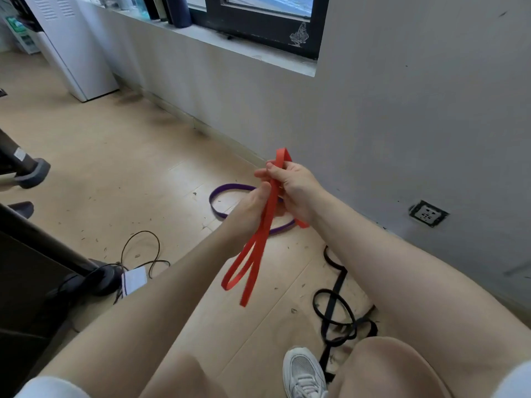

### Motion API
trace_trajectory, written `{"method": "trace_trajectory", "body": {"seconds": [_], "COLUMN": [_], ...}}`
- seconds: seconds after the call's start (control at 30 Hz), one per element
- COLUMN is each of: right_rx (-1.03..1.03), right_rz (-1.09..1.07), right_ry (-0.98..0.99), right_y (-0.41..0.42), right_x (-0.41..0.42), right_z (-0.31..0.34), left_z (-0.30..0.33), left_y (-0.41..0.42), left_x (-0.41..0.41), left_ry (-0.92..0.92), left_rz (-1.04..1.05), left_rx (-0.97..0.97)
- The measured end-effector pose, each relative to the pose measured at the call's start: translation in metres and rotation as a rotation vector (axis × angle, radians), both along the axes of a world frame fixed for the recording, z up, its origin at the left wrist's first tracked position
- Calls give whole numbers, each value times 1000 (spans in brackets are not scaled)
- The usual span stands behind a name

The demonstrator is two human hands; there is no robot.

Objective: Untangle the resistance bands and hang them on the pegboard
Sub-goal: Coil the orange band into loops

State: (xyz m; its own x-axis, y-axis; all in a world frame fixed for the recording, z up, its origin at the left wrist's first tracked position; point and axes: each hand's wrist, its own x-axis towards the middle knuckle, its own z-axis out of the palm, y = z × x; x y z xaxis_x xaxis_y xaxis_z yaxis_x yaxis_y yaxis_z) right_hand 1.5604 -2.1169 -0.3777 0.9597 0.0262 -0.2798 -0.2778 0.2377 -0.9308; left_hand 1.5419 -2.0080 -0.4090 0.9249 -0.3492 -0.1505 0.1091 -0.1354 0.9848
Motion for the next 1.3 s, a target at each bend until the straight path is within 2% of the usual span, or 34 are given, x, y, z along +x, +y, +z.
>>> {"method": "trace_trajectory", "body": {"seconds": [0.13,0.23,0.5,0.63,0.83,0.9,0.93,1.0,1.07,1.1,1.13,1.2,1.3], "right_rx": [-42,59,224,337,430,318,162,-302,-654,-744,-770,-755,-696], "right_rz": [-148,-219,-287,-347,-414,-302,-213,-119,-189,-200,-148,46,211], "right_ry": [97,216,255,275,301,297,299,242,-17,-188,-326,-476,-512], "right_y": [0,-4,-6,-5,-13,-25,-33,-51,-66,-70,-70,-64,-53], "right_x": [5,9,6,6,-1,-6,-8,-11,-8,-6,-5,-3,3], "right_z": [-4,-6,0,2,10,13,14,11,6,6,9,15,22], "left_z": [-8,-9,7,9,21,29,35,47,59,63,66,70,69], "left_y": [5,9,22,19,14,16,17,17,15,13,11,6,6], "left_x": [1,3,8,8,12,17,20,28,37,40,44,51,68], "left_ry": [-282,-364,-340,-293,-461,-405,-388,-394,-408,-412,-417,-440,-438], "left_rz": [-24,-58,-166,-68,-43,-116,-139,-153,-181,-204,-231,-281,-266], "left_rx": [302,412,400,237,393,357,345,354,385,395,397,391,322]}}
